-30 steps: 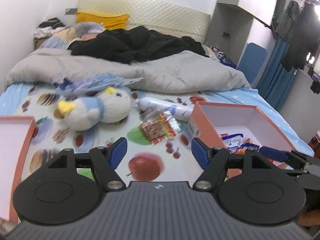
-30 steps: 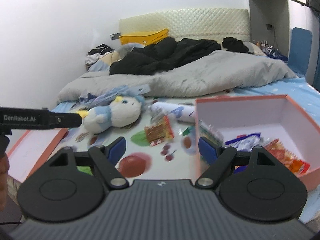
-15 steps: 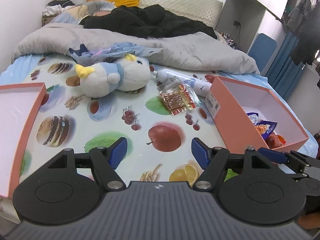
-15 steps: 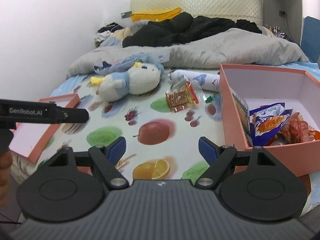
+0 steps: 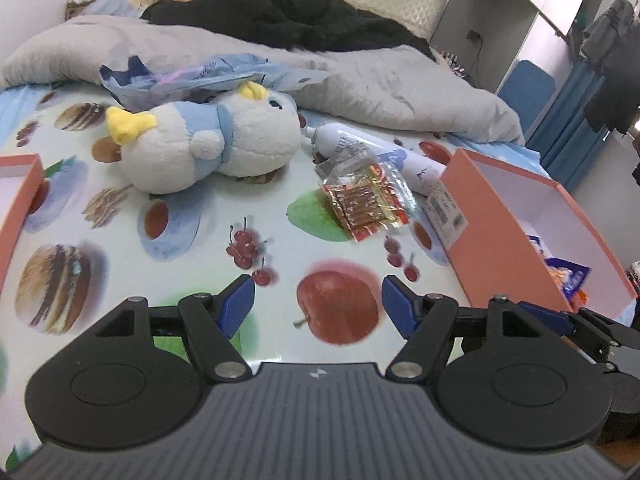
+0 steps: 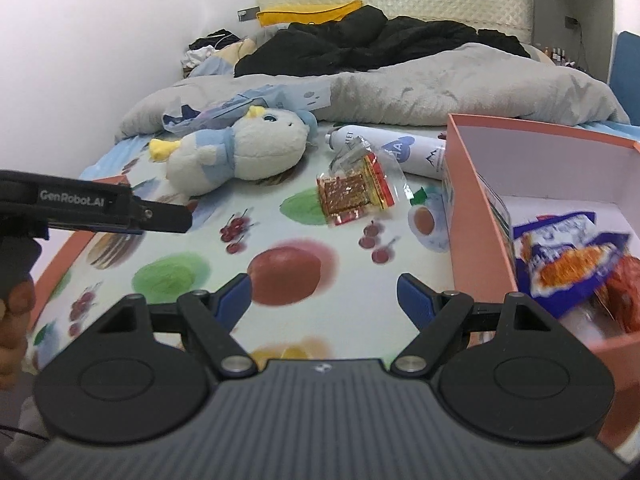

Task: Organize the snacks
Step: 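Withdraw both open grippers from the box toward the clear strip packs, then grasp the clear grey pack with the left gripper while the right grasps the strip pack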

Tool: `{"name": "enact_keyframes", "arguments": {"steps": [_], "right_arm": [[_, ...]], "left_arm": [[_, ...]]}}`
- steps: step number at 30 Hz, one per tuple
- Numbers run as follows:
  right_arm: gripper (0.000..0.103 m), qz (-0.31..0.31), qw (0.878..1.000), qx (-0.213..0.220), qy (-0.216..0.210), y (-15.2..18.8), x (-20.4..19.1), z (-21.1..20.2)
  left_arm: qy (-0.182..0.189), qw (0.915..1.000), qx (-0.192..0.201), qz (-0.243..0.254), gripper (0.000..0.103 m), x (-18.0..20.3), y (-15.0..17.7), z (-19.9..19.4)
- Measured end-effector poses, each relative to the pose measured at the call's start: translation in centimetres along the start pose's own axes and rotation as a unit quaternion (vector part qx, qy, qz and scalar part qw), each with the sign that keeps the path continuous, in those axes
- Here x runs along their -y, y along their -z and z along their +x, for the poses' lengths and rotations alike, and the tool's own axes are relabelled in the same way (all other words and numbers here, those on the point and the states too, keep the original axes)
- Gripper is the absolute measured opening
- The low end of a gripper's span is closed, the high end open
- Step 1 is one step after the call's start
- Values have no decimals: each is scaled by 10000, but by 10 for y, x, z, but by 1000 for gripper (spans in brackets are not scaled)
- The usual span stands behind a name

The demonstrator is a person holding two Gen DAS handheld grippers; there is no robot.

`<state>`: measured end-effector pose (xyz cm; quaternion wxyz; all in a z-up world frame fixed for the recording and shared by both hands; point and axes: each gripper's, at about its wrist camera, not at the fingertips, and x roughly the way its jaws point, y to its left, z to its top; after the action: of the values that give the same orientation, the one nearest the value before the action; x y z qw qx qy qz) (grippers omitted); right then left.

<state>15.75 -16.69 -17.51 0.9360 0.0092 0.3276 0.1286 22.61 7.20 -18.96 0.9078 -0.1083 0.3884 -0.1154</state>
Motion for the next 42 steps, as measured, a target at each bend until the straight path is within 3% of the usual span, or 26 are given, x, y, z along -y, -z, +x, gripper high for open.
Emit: {"name": "enact_keyframes", "arguments": {"steps": [11, 23, 33, 35, 36, 38, 39, 42], "right_arm": [[81, -46, 9998, -91, 178, -24, 12, 85], [81, 442, 9982, -294, 277, -35, 24, 164], [83, 621, 9972, -160, 373, -45, 23, 185], [71, 543, 9976, -140, 401, -45, 20, 185], [59, 493, 9980, -132, 380, -45, 19, 185], [51, 478, 9981, -159, 352, -45, 18, 182], [37, 473, 9982, -190, 325, -45, 17, 180], [33, 583, 9976, -211, 306, -43, 22, 175]], "left_arm": [[668, 9965, -285, -403, 73, -18, -46, 104], [933, 9947, -350, 234, 73, 4, -109, 203], [1059, 9931, -306, 406, 73, 12, -125, 237], [1059, 9930, -305, 432, 73, 14, -126, 239], [1054, 9930, -306, 445, 73, 15, -126, 239], [1039, 9928, -330, 497, 74, 16, -126, 239], [1031, 9926, -351, 532, 74, 17, -126, 240], [1026, 9926, -354, 538, 75, 18, -127, 239]]}}
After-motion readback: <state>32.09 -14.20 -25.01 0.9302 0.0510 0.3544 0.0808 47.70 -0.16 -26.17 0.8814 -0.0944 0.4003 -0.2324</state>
